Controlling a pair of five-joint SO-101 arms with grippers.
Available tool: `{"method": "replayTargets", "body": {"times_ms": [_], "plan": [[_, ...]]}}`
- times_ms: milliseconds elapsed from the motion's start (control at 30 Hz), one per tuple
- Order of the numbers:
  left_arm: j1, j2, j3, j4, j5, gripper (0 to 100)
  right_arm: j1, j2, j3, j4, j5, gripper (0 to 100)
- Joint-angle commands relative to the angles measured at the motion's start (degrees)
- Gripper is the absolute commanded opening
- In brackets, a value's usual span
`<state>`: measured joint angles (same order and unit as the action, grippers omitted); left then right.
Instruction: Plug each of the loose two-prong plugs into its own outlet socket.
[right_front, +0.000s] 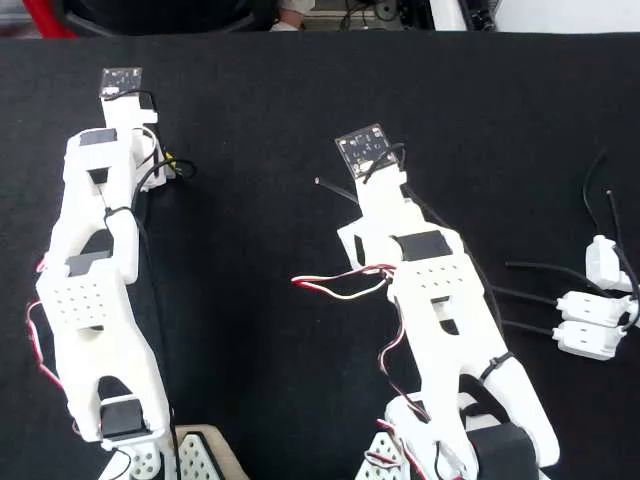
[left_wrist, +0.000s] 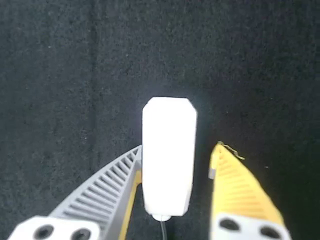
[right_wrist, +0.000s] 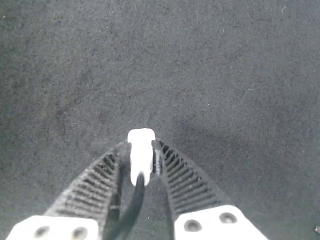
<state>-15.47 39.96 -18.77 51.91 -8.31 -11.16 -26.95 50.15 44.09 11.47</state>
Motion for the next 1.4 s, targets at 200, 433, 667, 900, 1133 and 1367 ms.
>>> {"method": "replayTargets", "body": {"times_ms": [200,433,667,900,1133,1367], "plan": [[-0.1,-2.3,-2.6,4.0,-0.7,3,0.9,0.1,-3.5,-0.9,0.6,1.2],[4.5,-7.2,0.2,15.1,-7.6,3,1.0,0.1,-3.5,-0.9,0.6,1.2],[11.9,-14.7,15.6,16.5,-16.8,3,1.1,0.0,-3.5,-0.9,2.0,1.1],[18.9,-29.7,38.0,7.1,-22.1,3,1.1,-0.2,-3.5,-0.4,2.0,1.1],[18.7,-43.8,55.8,-9.8,-22.5,3,1.1,-0.2,-3.6,0.3,2.1,1.1],[18.8,-49.8,60.8,-10.6,-22.8,14,1.1,-0.2,-3.6,0.3,2.1,1.1]]}}
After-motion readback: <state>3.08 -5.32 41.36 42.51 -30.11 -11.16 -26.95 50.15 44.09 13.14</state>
